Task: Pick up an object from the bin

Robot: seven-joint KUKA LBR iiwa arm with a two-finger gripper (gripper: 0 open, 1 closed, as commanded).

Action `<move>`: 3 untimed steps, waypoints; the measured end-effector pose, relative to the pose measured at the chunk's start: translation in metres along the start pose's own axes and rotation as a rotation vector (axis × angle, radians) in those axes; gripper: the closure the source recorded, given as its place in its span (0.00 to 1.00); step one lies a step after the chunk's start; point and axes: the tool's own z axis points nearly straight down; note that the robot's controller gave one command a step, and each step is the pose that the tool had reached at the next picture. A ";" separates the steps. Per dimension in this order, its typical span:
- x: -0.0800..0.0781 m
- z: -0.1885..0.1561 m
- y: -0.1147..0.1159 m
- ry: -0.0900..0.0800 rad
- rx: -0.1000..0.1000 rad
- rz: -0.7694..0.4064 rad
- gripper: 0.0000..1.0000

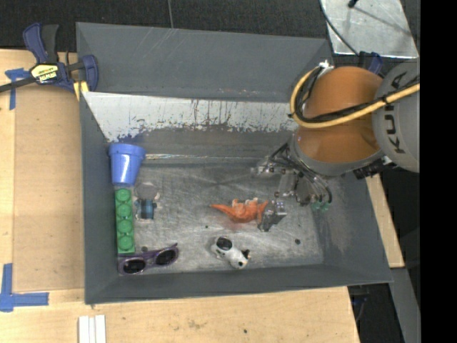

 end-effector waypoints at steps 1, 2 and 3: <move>-0.003 0.006 0.000 -0.005 0.000 0.019 0.00; -0.002 0.046 0.005 0.006 0.000 0.068 0.00; -0.008 0.093 0.020 0.018 -0.005 0.215 1.00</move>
Offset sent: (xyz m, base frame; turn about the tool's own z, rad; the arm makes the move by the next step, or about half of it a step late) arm -0.0182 0.0110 0.0044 -0.2411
